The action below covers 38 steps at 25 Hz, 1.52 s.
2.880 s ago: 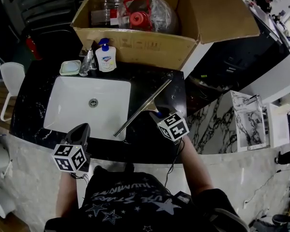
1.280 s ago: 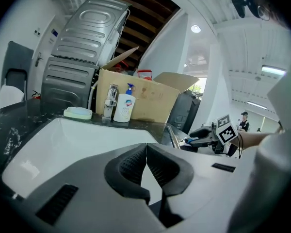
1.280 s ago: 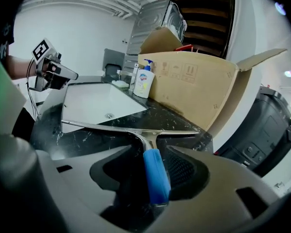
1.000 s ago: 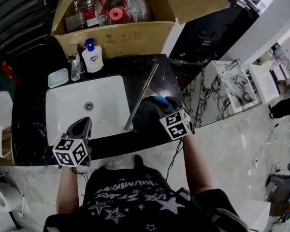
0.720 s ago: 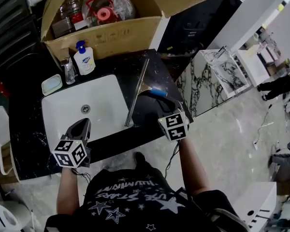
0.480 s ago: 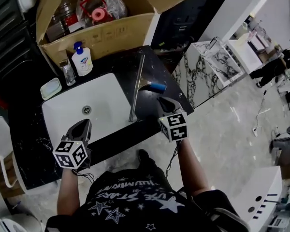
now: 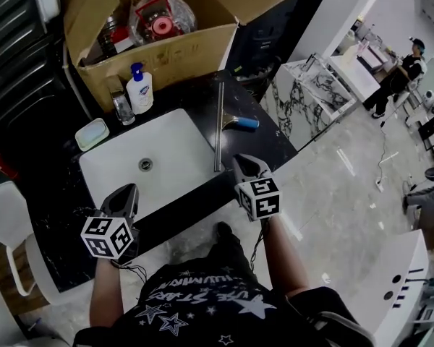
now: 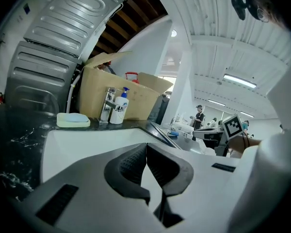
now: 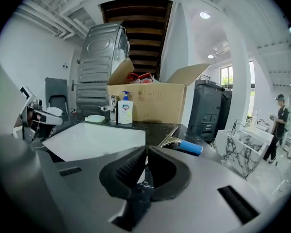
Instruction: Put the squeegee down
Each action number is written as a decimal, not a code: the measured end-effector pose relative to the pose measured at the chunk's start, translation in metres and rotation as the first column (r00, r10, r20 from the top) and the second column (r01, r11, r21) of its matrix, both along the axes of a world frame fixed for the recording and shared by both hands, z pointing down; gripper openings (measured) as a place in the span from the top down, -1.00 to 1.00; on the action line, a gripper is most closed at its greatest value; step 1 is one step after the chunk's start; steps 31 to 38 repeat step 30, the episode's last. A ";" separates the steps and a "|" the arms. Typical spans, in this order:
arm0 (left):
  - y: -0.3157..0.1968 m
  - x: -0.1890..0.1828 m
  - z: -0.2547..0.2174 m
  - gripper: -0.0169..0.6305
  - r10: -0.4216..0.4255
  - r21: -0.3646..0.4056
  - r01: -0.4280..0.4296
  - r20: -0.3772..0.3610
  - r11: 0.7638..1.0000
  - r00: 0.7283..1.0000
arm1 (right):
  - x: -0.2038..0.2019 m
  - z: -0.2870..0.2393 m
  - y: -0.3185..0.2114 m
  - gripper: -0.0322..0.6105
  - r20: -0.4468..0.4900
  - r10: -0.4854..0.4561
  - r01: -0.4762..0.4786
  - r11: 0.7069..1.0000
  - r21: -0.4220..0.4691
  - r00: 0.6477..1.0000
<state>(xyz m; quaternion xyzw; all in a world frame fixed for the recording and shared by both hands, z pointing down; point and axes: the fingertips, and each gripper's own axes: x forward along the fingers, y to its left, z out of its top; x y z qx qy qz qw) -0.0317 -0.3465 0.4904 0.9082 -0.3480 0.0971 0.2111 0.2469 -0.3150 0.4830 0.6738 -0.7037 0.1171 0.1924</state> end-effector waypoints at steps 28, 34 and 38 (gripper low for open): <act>0.121 -0.046 0.003 0.89 0.201 -0.026 -0.202 -0.027 0.979 0.979 | -0.070 0.002 0.173 0.74 -0.009 0.167 -0.167 0.985 -0.042 0.986; 0.129 -0.040 0.000 0.89 0.206 -0.022 -0.207 -0.023 0.978 0.978 | -0.064 -0.004 0.182 0.74 -0.004 0.170 -0.170 0.985 -0.032 0.985; 0.129 -0.040 0.000 0.89 0.206 -0.022 -0.207 -0.023 0.978 0.978 | -0.064 -0.004 0.182 0.74 -0.004 0.170 -0.170 0.985 -0.032 0.985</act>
